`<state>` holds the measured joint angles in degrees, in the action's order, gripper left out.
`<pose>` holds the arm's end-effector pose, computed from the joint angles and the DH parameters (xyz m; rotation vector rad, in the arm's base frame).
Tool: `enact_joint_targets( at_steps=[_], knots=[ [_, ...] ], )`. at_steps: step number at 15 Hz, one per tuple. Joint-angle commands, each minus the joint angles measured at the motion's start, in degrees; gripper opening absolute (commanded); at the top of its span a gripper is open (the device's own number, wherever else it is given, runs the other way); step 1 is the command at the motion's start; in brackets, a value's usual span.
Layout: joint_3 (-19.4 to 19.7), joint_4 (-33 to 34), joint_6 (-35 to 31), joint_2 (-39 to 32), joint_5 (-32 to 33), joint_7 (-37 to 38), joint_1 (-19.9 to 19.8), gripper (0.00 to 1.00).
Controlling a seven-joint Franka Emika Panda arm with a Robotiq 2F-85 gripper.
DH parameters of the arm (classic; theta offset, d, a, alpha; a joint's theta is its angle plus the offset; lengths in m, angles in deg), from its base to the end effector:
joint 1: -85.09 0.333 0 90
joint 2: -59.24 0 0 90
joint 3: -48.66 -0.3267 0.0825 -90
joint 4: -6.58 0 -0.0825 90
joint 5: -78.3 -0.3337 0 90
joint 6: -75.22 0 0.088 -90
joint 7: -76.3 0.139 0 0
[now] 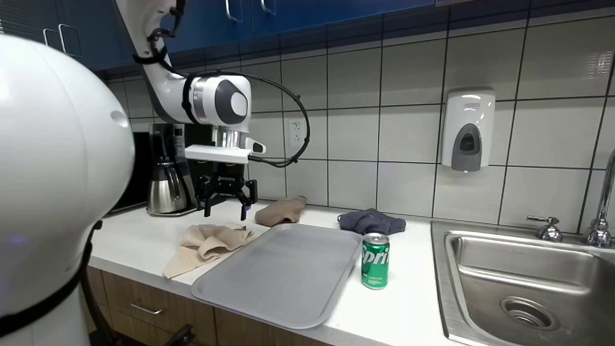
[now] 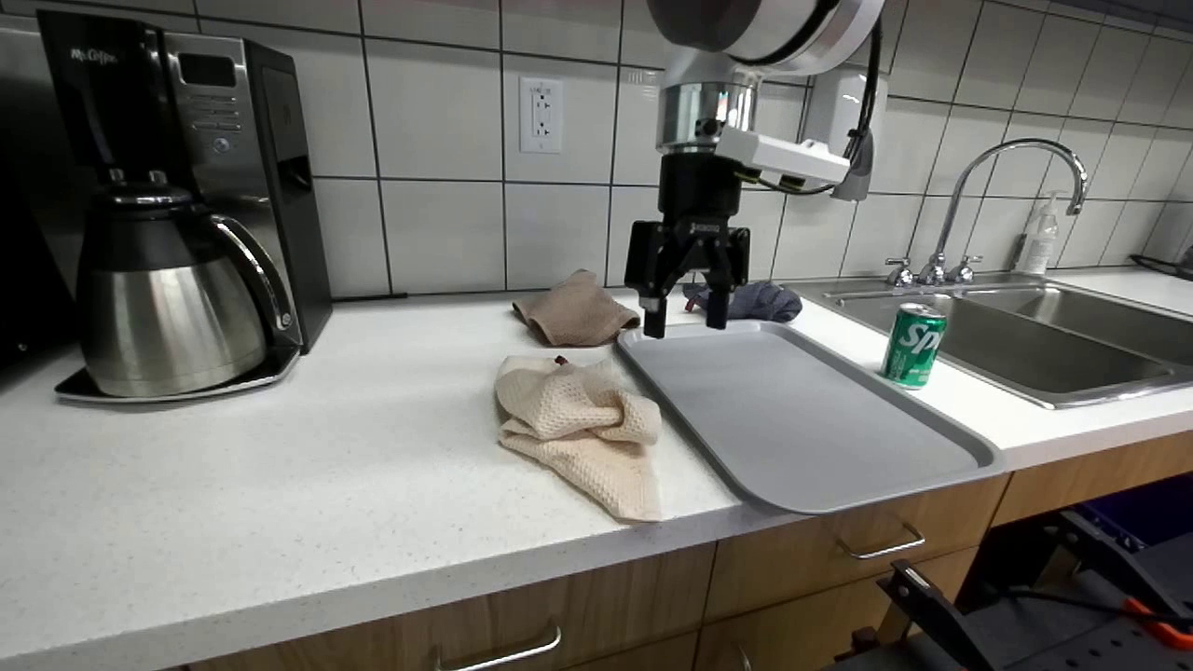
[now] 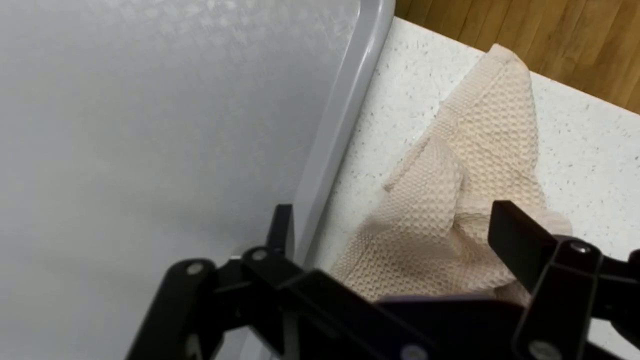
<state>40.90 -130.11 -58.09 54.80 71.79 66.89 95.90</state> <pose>0.4247 0.1478 0.2951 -2.9948 -0.6149 0.2184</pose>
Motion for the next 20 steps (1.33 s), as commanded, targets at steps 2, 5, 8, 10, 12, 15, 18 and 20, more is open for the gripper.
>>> enact_joint_targets(
  at_steps=[2,5,8,10,12,15,18,20],
  knots=[
    [-2.4,7.6,0.0,-7.4,1.5,4.2,1.1,1.0],
    [-3.6,11.2,1.1,-10.7,2.3,6.1,2.8,1.0],
    [-4.0,14.0,2.3,-13.4,3.7,7.0,4.0,1.0],
    [-3.9,15.5,2.7,-15.2,4.8,7.5,4.5,1.0],
    [-3.6,16.7,3.0,-16.7,6.1,8.2,4.9,1.0],
    [-3.7,18.2,3.8,-18.7,7.0,8.5,5.0,1.0],
    [-4.4,19.0,5.2,-19.5,6.6,7.6,5.2,1.0],
    [-4.9,18.9,5.9,-19.7,6.2,7.1,5.4,1.0]
  ],
)
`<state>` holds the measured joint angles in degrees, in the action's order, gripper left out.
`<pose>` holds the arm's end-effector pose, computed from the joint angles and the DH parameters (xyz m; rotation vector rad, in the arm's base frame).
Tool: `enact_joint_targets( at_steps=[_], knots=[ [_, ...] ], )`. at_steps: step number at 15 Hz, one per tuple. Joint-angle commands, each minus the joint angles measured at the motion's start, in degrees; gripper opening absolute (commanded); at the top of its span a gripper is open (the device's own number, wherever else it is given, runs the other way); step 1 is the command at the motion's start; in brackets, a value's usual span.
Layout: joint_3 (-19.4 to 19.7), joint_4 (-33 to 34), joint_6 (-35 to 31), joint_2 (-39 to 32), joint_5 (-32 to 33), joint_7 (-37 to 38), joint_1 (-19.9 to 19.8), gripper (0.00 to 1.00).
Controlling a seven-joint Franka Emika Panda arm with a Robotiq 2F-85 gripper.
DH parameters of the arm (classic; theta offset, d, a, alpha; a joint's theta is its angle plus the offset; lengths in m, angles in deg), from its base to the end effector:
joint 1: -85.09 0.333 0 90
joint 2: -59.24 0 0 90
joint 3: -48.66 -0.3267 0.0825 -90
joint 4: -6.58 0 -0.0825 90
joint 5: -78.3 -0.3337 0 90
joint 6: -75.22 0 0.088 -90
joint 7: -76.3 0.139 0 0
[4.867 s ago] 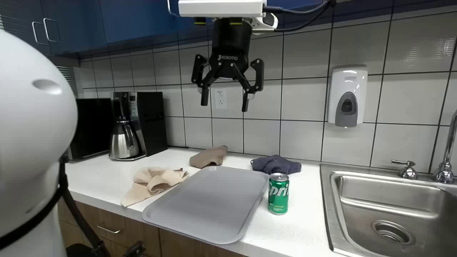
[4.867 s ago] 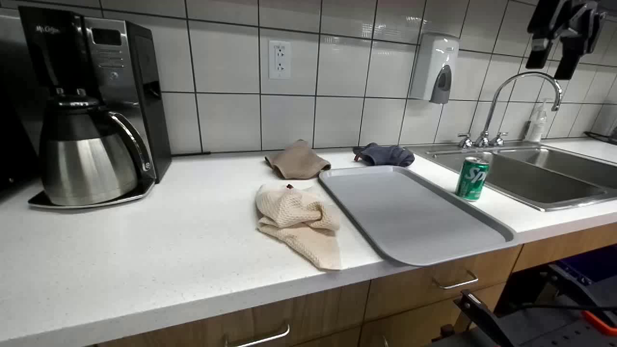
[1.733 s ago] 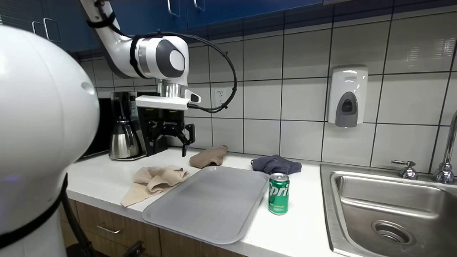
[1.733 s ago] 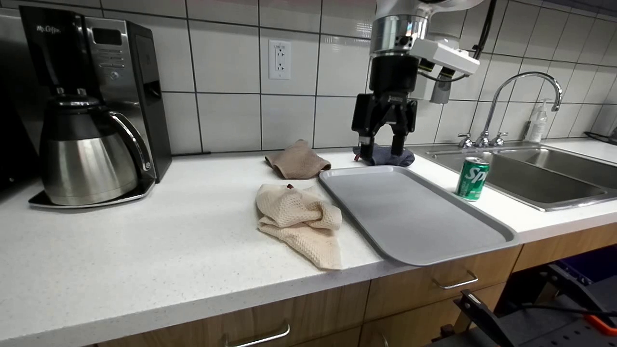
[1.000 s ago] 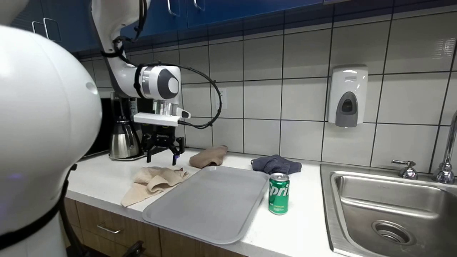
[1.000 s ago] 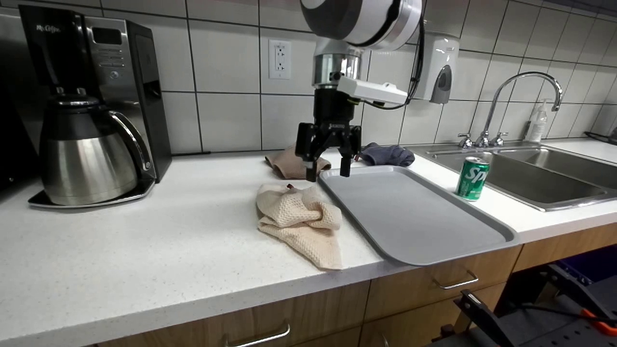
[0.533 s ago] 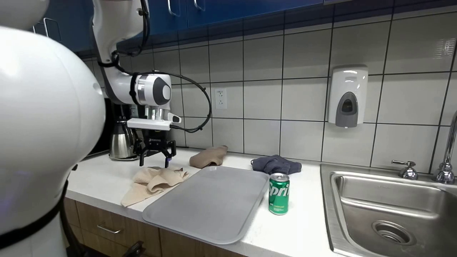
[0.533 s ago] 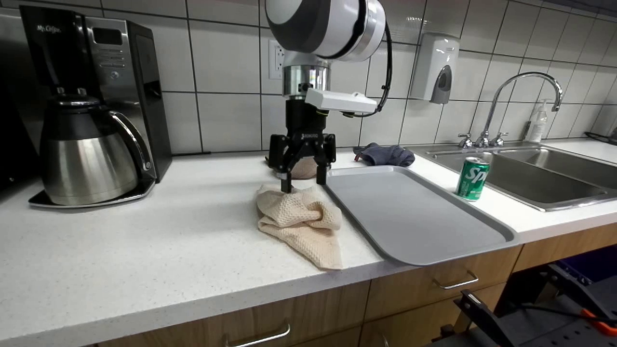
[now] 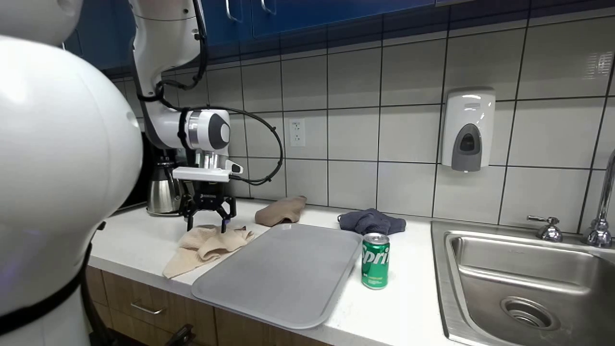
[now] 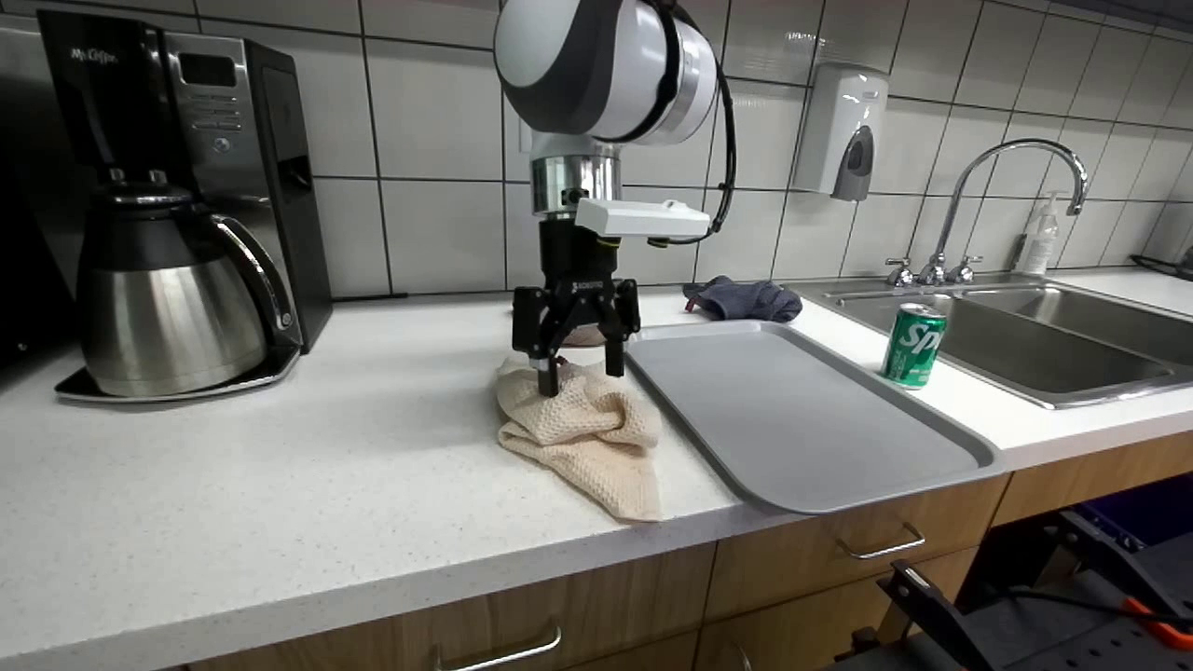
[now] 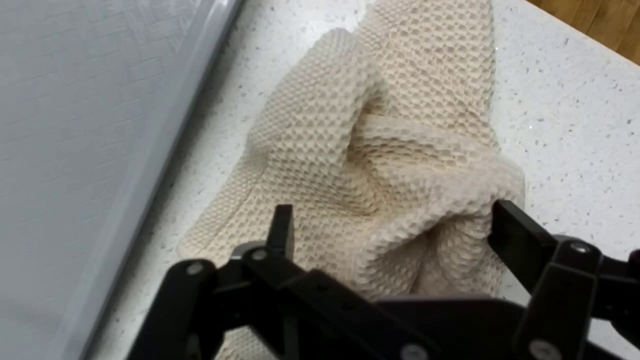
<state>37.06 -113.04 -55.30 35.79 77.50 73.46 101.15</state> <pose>0.4682 0.2456 0.2322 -2.9771 -0.7829 0.3491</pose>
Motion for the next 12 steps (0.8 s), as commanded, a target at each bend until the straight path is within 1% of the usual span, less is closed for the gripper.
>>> enact_joint_targets(
  at_steps=[1,7,12],
  knots=[
    [-1.2,1.7,3.3,-0.7,0.5,0.4,0.3,1.0],
    [-1.1,1.8,1.7,-2.7,1.3,0.9,1.3,1.0],
    [-0.5,1.6,-1.7,-3.3,3.5,2.0,1.9,1.0]
  ],
)
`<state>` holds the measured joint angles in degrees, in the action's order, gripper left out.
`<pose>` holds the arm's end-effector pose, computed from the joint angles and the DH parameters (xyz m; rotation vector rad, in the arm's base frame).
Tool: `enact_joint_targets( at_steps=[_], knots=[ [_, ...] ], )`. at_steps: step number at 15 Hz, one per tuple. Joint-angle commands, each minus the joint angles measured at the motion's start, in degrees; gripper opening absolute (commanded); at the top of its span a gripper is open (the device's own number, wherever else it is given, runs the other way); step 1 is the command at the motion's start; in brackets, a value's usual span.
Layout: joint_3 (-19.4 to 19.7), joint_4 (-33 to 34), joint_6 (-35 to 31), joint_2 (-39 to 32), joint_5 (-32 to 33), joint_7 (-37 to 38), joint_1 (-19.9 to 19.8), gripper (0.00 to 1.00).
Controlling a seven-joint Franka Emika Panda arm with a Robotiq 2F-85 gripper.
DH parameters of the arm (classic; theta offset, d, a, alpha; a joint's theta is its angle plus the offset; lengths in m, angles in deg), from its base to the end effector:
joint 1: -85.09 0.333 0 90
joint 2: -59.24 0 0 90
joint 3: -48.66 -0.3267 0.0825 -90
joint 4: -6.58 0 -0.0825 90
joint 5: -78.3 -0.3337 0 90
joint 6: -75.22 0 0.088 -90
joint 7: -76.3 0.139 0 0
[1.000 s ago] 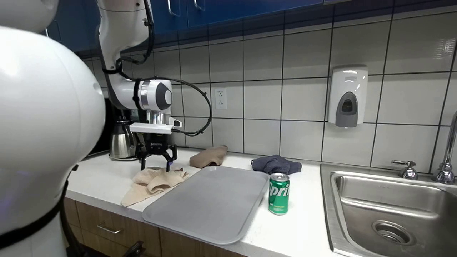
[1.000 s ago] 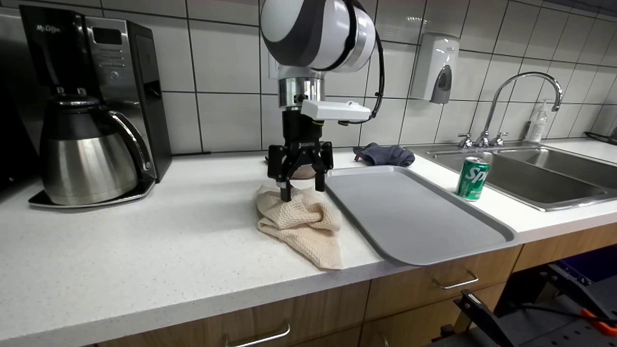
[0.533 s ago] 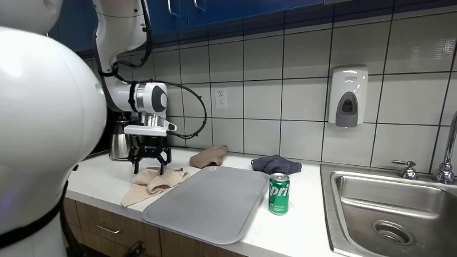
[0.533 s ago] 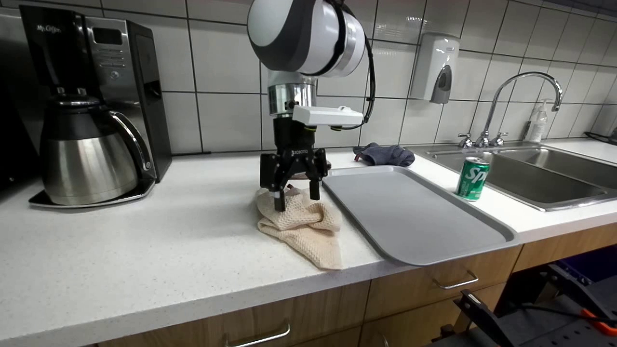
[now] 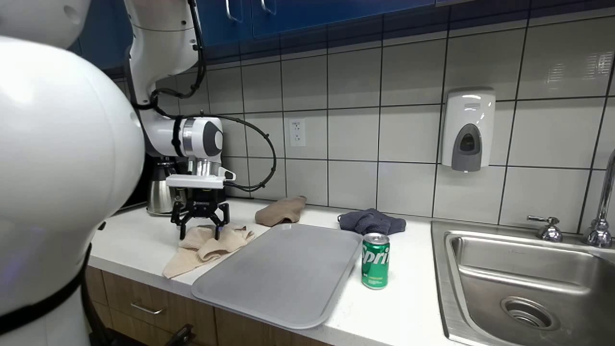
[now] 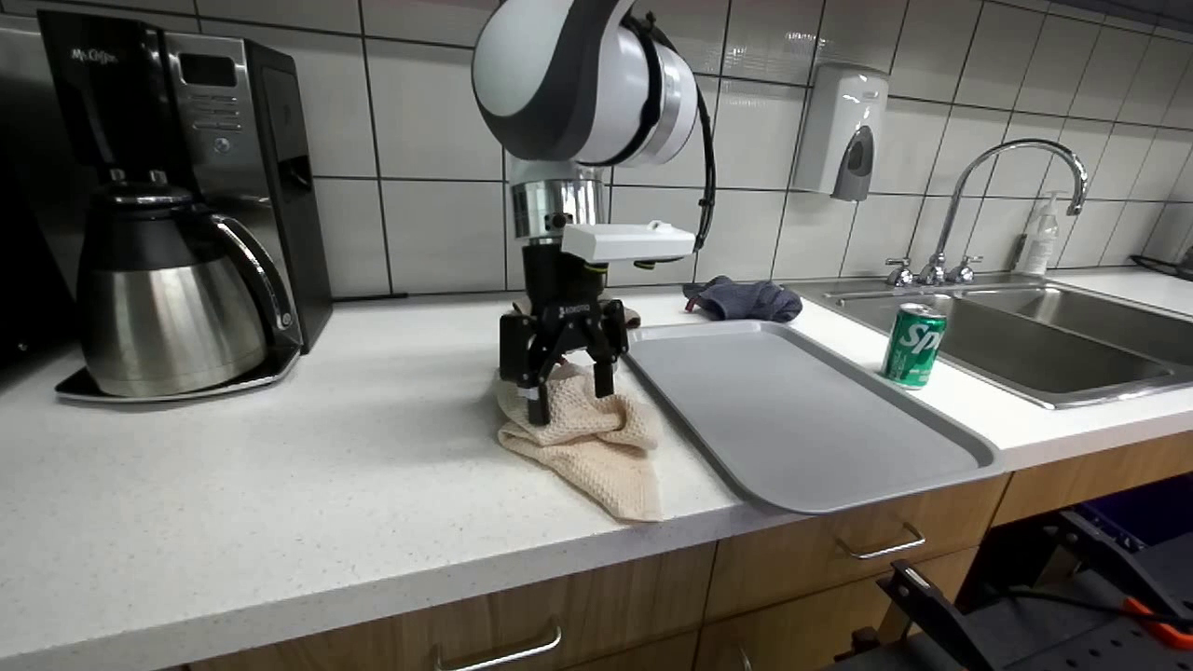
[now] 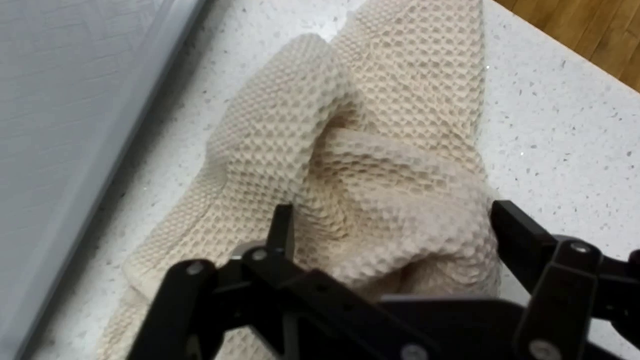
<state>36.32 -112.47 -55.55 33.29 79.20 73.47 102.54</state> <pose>0.4590 0.2619 0.2135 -2.9647 -0.8704 0.3897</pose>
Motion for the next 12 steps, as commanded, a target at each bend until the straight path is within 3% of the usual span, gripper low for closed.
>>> enact_joint_targets(
  at_steps=[1,12],
  knots=[
    [0.3,1.1,-1.8,-0.9,2.0,2.1,0.5,1.0],
    [2.2,2.5,-6.0,-3.4,6.6,4.9,1.6,1.0]
  ],
)
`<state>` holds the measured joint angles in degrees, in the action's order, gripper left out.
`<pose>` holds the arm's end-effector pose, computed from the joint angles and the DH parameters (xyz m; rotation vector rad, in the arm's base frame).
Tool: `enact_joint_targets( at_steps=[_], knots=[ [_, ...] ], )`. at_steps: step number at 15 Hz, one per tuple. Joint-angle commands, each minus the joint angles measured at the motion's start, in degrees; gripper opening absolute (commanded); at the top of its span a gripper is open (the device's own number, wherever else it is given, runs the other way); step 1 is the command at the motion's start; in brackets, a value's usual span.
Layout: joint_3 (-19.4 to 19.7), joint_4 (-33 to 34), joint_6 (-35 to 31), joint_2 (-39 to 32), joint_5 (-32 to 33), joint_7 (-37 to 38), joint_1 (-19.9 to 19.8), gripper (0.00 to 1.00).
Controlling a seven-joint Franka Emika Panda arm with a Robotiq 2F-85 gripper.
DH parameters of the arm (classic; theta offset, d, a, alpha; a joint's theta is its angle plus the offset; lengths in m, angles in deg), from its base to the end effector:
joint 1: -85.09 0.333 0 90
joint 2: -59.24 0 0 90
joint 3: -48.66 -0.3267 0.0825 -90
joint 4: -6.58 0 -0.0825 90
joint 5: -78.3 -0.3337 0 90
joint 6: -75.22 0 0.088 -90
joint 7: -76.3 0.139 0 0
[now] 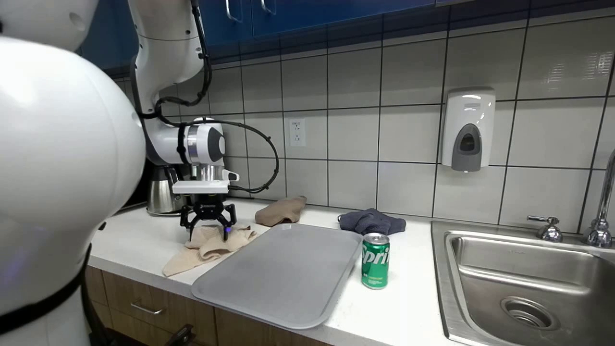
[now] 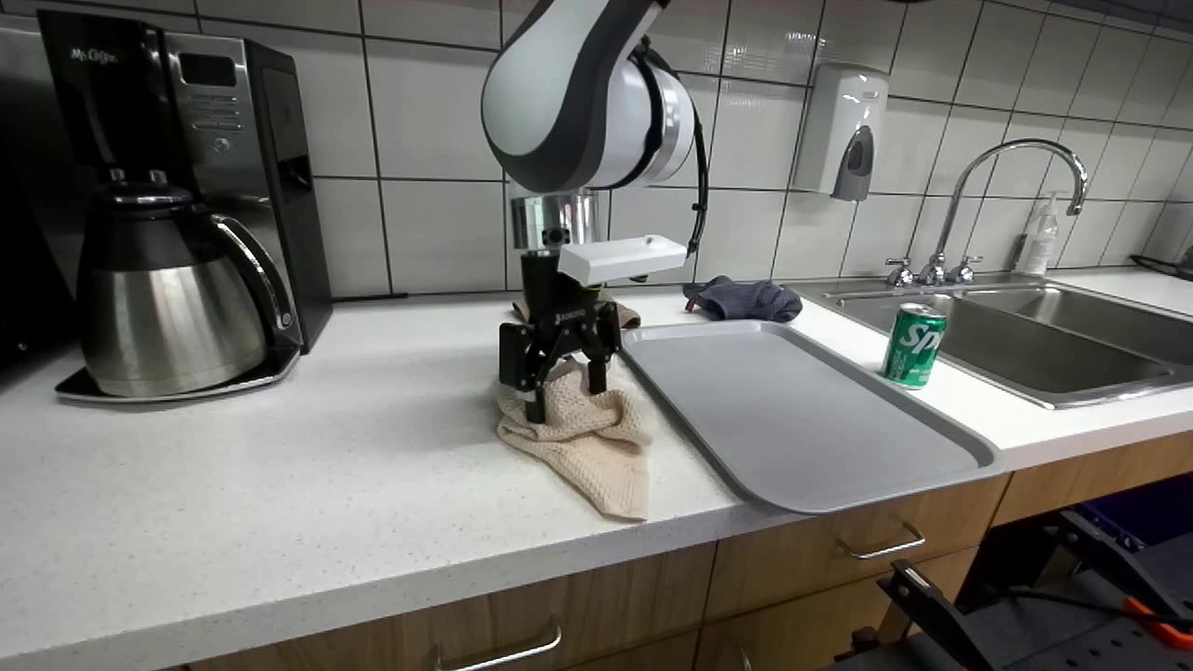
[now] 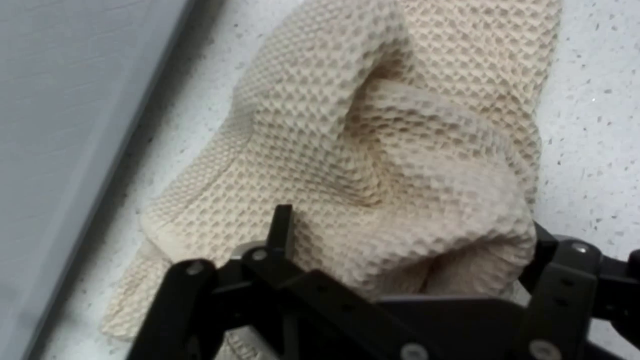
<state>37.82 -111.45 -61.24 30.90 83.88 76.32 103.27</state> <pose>0.4784 0.2614 0.2016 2.9949 0.8732 -0.2559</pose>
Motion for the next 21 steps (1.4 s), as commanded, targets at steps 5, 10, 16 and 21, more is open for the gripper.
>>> enact_joint_targets(
  at_steps=[5,10,16,21],
  knots=[
    [0.5,1.2,0.6,-0.4,2.4,1.2,0.9,0.56],
    [-0.4,0.5,1.9,0.6,1.1,-0.1,0.2,0.19],
    [-2.0,-1.7,5.9,5.9,-0.4,-2.4,-0.9,0.03],
    [-2.8,-3.1,9.7,11.4,-1.0,-3.6,-0.9,0.03]
  ],
)
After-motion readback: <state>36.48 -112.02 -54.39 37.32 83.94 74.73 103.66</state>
